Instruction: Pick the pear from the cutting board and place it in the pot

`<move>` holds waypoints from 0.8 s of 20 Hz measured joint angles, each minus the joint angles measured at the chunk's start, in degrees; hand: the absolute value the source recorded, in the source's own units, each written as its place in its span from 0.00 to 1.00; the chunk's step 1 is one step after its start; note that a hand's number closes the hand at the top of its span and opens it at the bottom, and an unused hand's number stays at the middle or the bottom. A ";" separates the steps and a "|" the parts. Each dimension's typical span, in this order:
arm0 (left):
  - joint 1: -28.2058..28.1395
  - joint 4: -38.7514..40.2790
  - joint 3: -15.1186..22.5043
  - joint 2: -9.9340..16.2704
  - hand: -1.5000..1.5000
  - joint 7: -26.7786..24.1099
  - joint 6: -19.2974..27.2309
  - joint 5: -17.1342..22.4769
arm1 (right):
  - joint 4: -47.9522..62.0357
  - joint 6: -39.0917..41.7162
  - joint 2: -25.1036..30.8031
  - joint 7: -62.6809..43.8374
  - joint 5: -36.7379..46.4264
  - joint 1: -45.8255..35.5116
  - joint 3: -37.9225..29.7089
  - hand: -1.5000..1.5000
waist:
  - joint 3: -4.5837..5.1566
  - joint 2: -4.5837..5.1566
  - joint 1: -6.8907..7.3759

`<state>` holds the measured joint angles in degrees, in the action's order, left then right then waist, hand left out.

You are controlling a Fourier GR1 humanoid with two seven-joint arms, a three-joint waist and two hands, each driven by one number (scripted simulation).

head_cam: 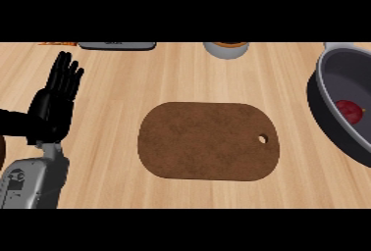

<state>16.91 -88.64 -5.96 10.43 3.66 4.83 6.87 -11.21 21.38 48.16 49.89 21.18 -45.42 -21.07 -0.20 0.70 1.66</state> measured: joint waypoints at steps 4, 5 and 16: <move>-0.17 0.33 -0.03 -0.10 0.50 -0.77 -0.35 0.10 | 1.74 2.98 2.70 -2.33 -3.53 -0.32 -3.06 0.00 | -0.07 0.24 0.16; 0.15 0.45 0.13 -0.25 0.50 -0.85 -0.34 0.04 | 2.02 3.75 3.51 -3.24 -4.25 -0.72 -3.69 0.00 | -0.11 0.33 0.26; 0.73 -0.01 0.24 -0.53 0.50 -0.72 -0.58 0.45 | 2.81 8.42 9.34 -8.36 -10.58 1.22 -9.14 0.00 | -0.51 1.02 1.01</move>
<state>17.64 -88.65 -5.73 9.90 2.94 4.25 7.31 -8.41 29.80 57.50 41.53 10.60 -44.21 -30.22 -0.71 1.72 2.67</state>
